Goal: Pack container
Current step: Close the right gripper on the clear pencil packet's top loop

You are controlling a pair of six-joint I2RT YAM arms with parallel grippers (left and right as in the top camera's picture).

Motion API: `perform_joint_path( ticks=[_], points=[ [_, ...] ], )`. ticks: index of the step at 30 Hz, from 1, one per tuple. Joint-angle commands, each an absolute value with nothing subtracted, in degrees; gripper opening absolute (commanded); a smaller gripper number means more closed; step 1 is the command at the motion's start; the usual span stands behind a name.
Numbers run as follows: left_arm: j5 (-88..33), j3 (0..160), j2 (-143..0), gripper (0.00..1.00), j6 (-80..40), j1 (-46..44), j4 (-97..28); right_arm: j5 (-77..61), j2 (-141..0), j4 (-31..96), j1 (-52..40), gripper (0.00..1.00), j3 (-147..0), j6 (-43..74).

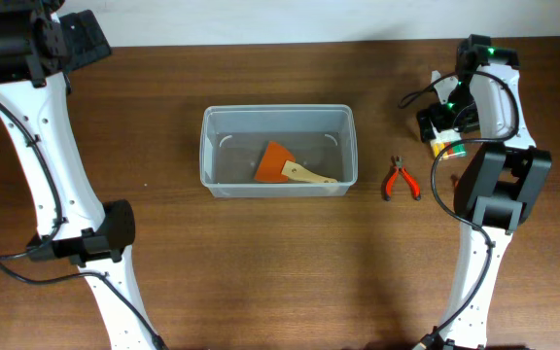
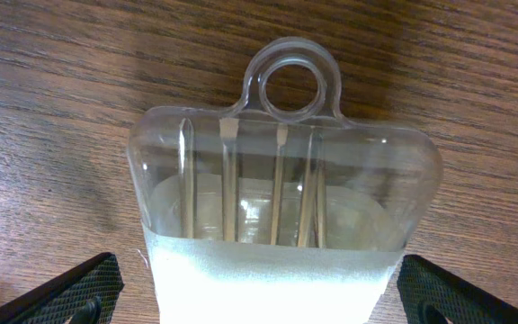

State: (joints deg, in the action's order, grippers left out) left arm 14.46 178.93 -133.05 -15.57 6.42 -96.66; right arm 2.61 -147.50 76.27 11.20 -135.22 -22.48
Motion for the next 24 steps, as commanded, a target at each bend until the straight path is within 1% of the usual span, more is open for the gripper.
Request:
perform_joint_path(
  ticks=[1, 24],
  points=[
    [15.4, 179.0, -131.3, 0.99, -14.9, 6.8, -96.7, 3.7, -148.6, 76.5, 11.0, 0.99, -135.5, -22.0],
    [15.4, 179.0, -131.3, 0.99, -14.9, 6.8, -96.7, 3.3, -148.7, 76.0, 11.0, 0.99, -135.5, -22.0]
  ],
)
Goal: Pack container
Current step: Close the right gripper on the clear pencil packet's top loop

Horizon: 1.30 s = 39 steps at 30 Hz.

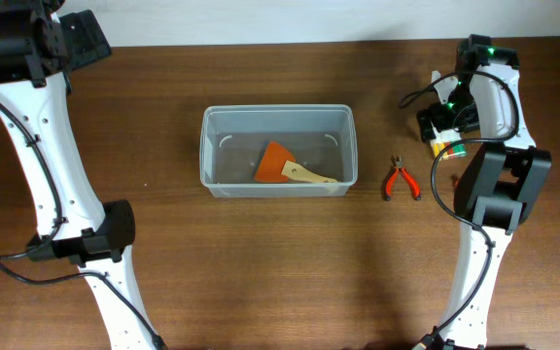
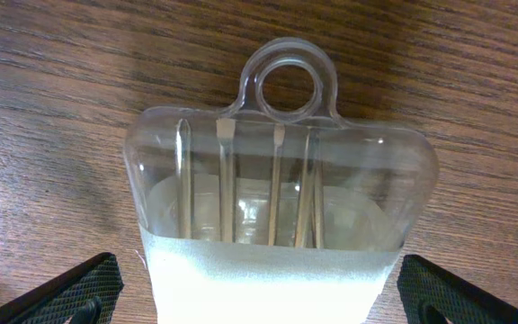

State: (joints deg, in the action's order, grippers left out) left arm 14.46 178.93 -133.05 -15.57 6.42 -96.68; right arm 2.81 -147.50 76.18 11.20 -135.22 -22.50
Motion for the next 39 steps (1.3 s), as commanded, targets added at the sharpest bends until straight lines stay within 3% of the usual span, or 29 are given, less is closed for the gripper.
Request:
perform_joint_path(
  ticks=[1, 39],
  points=[
    [15.4, 179.0, -131.3, 0.99, -14.9, 6.8, -96.7, 3.3, -148.7, 76.0, 11.0, 0.99, -135.5, -22.0],
    [15.4, 179.0, -131.3, 0.99, -14.9, 6.8, -96.7, 3.3, -148.7, 72.6, 11.0, 0.99, -132.2, -22.0]
  ],
)
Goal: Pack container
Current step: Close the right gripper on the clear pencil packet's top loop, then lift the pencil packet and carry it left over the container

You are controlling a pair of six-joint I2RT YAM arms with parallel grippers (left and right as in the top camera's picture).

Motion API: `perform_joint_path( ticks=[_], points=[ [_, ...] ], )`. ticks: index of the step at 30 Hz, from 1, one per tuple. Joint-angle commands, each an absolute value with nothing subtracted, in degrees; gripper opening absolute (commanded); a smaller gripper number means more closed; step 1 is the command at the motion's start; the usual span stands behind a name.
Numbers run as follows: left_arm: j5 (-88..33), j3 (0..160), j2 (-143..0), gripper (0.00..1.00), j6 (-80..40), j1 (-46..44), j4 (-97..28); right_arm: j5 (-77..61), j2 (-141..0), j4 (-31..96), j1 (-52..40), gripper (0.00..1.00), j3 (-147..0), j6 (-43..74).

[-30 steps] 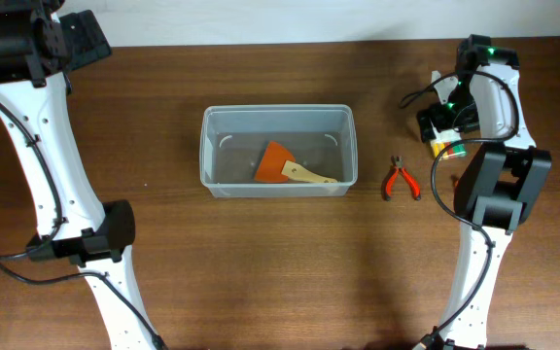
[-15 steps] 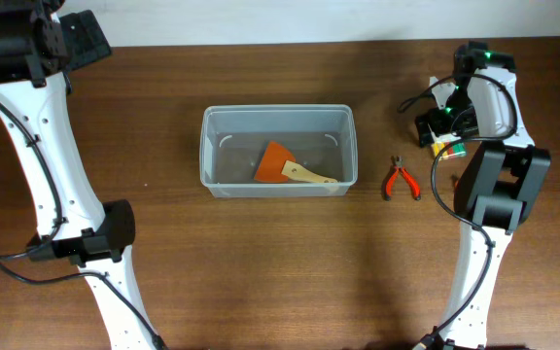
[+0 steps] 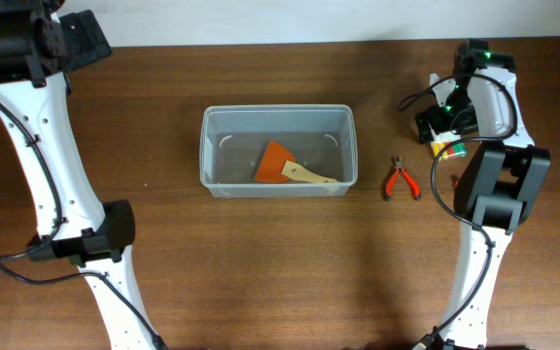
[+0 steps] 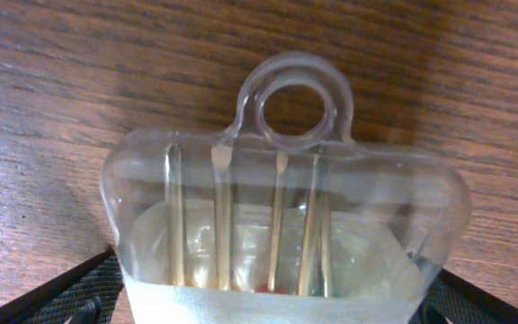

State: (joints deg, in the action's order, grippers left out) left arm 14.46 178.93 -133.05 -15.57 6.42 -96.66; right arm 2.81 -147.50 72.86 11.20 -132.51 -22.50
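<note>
A clear plastic container (image 3: 205, 146) stands mid-table with an orange spatula (image 3: 285, 165) inside. Red-handled pliers (image 3: 400, 180) lie to its right. At the far right my right gripper (image 3: 442, 124) points down over a clear blister pack (image 4: 281, 225) with a round hang loop and several thin sticks inside. The pack lies on the wood between its open black fingers (image 4: 79, 292), which sit close to its two sides. My left gripper (image 3: 84, 39) is raised at the far left corner; its jaws cannot be made out.
The right arm's cables and links (image 3: 494, 185) run down the right side, close to the pliers. The left arm (image 3: 76, 243) stretches along the left edge. Bare wood lies in front of the container.
In the right wrist view the blister pack now looks larger and fills the gap between the fingers, so the gripper sits lower over it. Nothing else on the table moved.
At both earlier moments my right gripper hung open over the blister pack with clear gaps at each side. Now it is lower, its fingers close beside the pack. The spatula, pliers and left arm stayed put throughout.
</note>
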Motion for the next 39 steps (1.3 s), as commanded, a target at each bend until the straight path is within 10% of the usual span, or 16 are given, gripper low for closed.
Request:
perform_joint_path(
  ticks=[1, 11, 39],
  points=[
    [15.4, 179.0, -131.3, 0.99, -14.9, 6.8, -96.7, 3.3, -148.7, 72.6, 11.0, 0.99, -132.2, -22.0],
    [15.4, 179.0, -131.3, 0.99, -14.9, 6.8, -96.7, 3.3, -148.7, 71.9, 11.0, 0.71, -132.2, -20.8],
    [15.4, 179.0, -131.3, 0.99, -14.9, 6.8, -96.7, 3.3, -148.6, 76.1, 10.9, 0.64, -142.6, -19.4]
  ],
)
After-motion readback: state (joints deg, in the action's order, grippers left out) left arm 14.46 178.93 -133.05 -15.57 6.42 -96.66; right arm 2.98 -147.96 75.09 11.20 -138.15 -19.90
